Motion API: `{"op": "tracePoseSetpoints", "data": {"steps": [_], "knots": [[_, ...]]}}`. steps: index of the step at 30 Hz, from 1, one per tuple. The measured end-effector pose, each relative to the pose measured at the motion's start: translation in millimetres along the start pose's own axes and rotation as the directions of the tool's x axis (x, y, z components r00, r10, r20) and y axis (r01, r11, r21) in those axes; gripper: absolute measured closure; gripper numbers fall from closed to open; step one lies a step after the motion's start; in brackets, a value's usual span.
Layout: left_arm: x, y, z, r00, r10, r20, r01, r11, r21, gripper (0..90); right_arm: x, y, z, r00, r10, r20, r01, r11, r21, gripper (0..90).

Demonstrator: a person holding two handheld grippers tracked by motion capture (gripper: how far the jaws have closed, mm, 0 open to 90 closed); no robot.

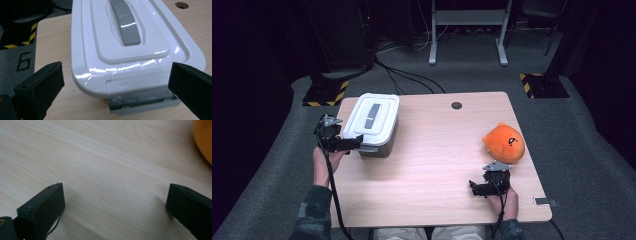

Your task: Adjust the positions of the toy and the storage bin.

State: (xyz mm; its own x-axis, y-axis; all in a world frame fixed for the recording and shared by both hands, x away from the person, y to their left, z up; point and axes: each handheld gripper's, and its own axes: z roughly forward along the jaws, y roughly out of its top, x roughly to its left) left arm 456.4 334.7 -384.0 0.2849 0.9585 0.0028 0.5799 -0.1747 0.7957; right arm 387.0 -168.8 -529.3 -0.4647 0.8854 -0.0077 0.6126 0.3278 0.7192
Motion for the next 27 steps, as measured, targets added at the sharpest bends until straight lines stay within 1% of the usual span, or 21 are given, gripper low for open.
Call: {"op": "tracePoseSetpoints", "data": {"steps": [2, 6, 7, 9, 12, 14, 15, 17, 19, 20, 21, 22, 23, 24, 26, 27], "knots": [[-1.3, 8.0, 6.3, 1.0000, -0.001, 0.004, 0.001, 1.0000, 0.003, 0.0, -0.1, 0.0, 0.0, 1.0000, 0.000, -0.001, 0.000, 1.000, -0.001, 1.6], [-4.7, 23.5, 22.4, 1.0000, -0.007, -0.001, 0.007, 0.9993, 0.037, 0.0, 0.3, -0.1, -0.3, 1.0000, 0.006, 0.000, -0.006, 1.000, 0.000, 2.2], [-4.7, 23.5, 22.4, 1.0000, -0.007, -0.001, 0.007, 0.9993, 0.037, 0.0, 0.3, -0.1, -0.3, 1.0000, 0.006, 0.000, -0.006, 1.000, 0.000, 2.2], [-8.3, 31.7, 31.9, 1.0000, 0.005, -0.008, -0.005, 0.9986, 0.053, 0.0, -0.2, -0.3, -0.5, 1.0000, 0.000, -0.001, 0.000, 1.000, 0.000, 2.7], [-10.1, 39.0, 42.3, 1.0000, 0.009, 0.001, -0.009, 0.9973, 0.073, 0.0, -0.4, -0.3, -0.6, 1.0000, -0.002, -0.003, 0.002, 1.000, -0.002, 3.1], [-11.7, 43.7, 48.7, 0.9999, 0.014, 0.001, -0.014, 0.9969, 0.077, 0.0, -0.4, -0.3, -0.7, 1.0000, -0.002, -0.004, 0.002, 1.000, -0.002, 3.3], [-11.7, 43.7, 48.7, 0.9999, 0.014, 0.001, -0.014, 0.9969, 0.077, 0.0, -0.4, -0.3, -0.7, 1.0000, -0.002, -0.004, 0.002, 1.000, -0.002, 3.3], [-13.0, 49.8, 57.4, 0.9998, 0.020, -0.006, -0.020, 0.9964, 0.082, 0.8, -0.5, -0.3, -0.9, 1.0000, -0.001, -0.005, 0.001, 1.000, -0.004, 4.1], [-13.2, 51.2, 59.3, 0.9998, 0.020, -0.006, -0.019, 0.9961, 0.086, 5.7, -0.7, -0.4, -0.9, 1.0000, -0.001, -0.005, 0.001, 1.000, -0.006, 4.7], [-13.9, 54.6, 64.2, 0.9994, 0.028, -0.018, -0.026, 0.9957, 0.089, 10.9, -0.8, -0.5, -1.0, 1.0000, -0.003, -0.005, 0.003, 1.000, -0.008, 4.8], [-14.5, 56.2, 67.1, 0.9988, 0.039, -0.031, -0.036, 0.9951, 0.092, 19.8, -0.7, -0.5, -1.0, 1.0000, -0.001, -0.005, 0.001, 1.000, -0.007, 4.9], [-14.8, 57.3, 70.0, 0.9987, 0.039, -0.032, -0.035, 0.9941, 0.102, 25.2, -0.7, -0.5, -1.0, 1.0000, -0.001, -0.005, 0.001, 1.000, -0.008, 5.1], [-14.8, 57.3, 70.0, 0.9987, 0.039, -0.032, -0.035, 0.9941, 0.102, 28.1, -0.8, -0.5, -1.1, 1.0000, -0.001, -0.005, 0.001, 1.000, -0.008, 5.3], [-15.4, 58.7, 75.0, 0.9982, 0.043, -0.042, -0.038, 0.9925, 0.117, 32.1, -0.8, -0.5, -1.1, 1.0000, -0.003, -0.005, 0.002, 1.000, -0.009, 5.5], [-16.2, 59.5, 79.8, 0.9979, 0.043, -0.049, -0.037, 0.9910, 0.129, 34.2, -0.8, -0.5, -1.1, 1.0000, -0.002, -0.006, 0.002, 1.000, -0.010, 5.9], [-16.5, 60.0, 81.9, 0.9976, 0.045, -0.053, -0.038, 0.9901, 0.135, 36.7, -0.8, -0.6, -1.2, 1.0000, -0.002, -0.006, 0.002, 1.000, -0.011, 6.0]]}}
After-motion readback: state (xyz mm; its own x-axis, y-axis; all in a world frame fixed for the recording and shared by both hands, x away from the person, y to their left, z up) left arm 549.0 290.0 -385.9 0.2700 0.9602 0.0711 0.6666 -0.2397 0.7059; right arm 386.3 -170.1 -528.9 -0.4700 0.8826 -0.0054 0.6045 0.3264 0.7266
